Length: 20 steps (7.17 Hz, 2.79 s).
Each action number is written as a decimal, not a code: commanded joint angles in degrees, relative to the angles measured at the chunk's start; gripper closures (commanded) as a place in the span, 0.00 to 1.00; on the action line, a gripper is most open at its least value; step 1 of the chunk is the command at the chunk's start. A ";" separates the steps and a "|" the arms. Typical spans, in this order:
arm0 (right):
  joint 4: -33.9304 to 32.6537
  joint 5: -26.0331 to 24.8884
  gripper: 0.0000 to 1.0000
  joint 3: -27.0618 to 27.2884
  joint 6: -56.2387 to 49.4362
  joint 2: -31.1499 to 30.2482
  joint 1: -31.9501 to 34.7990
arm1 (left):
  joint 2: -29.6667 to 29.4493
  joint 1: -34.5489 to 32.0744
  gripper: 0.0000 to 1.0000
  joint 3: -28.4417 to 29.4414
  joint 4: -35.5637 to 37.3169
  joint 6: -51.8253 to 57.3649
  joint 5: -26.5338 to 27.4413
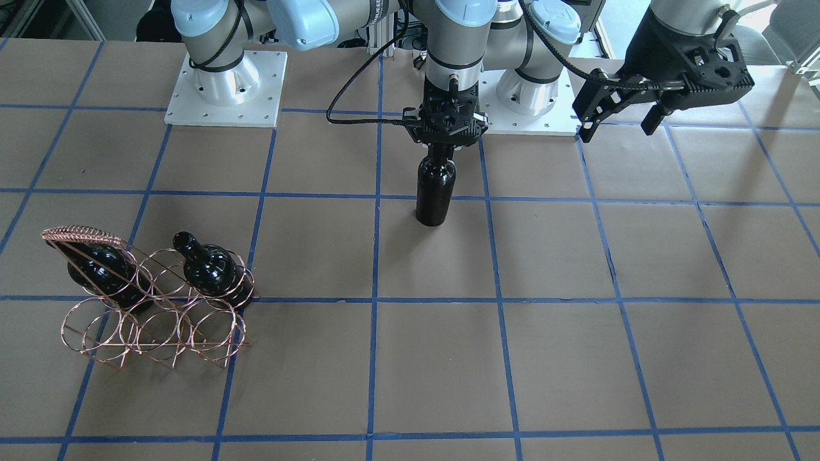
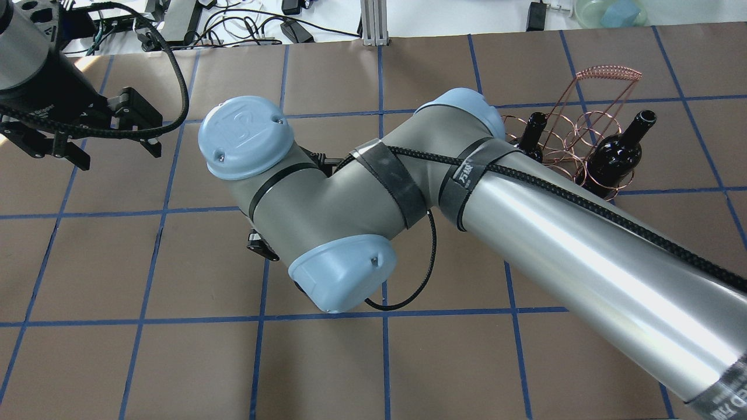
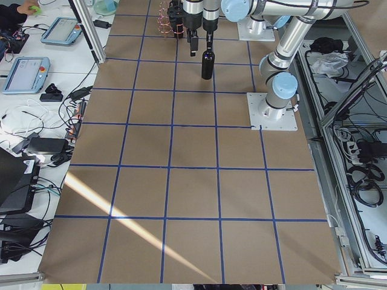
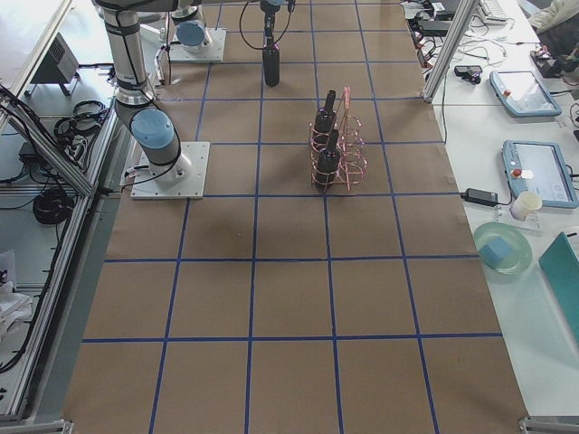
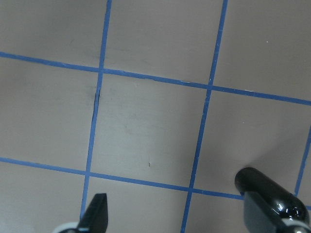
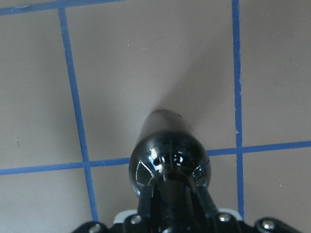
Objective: Place wine into wine basket
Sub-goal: 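Close the right gripper on the bottle neck and lift it, then carry the bottle with the right gripper over the copper wine rack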
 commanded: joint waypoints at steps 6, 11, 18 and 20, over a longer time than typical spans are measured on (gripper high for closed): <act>20.11 -1.80 1.00 -1.11 -16.21 -16.23 -16.44 | -2.10 -7.87 0.00 -0.79 0.69 -8.67 -0.15; 26.50 -7.36 1.00 -2.07 -49.92 -23.22 -43.89 | -6.48 -10.27 0.00 3.92 2.80 -12.38 0.03; 22.64 -5.07 1.00 -10.25 -59.43 -11.63 -50.08 | -7.21 -12.29 0.00 3.08 2.54 -10.30 -0.67; 21.67 -4.98 1.00 -10.33 -60.41 -9.69 -49.90 | -7.38 -11.16 0.00 4.04 3.24 -8.26 -0.94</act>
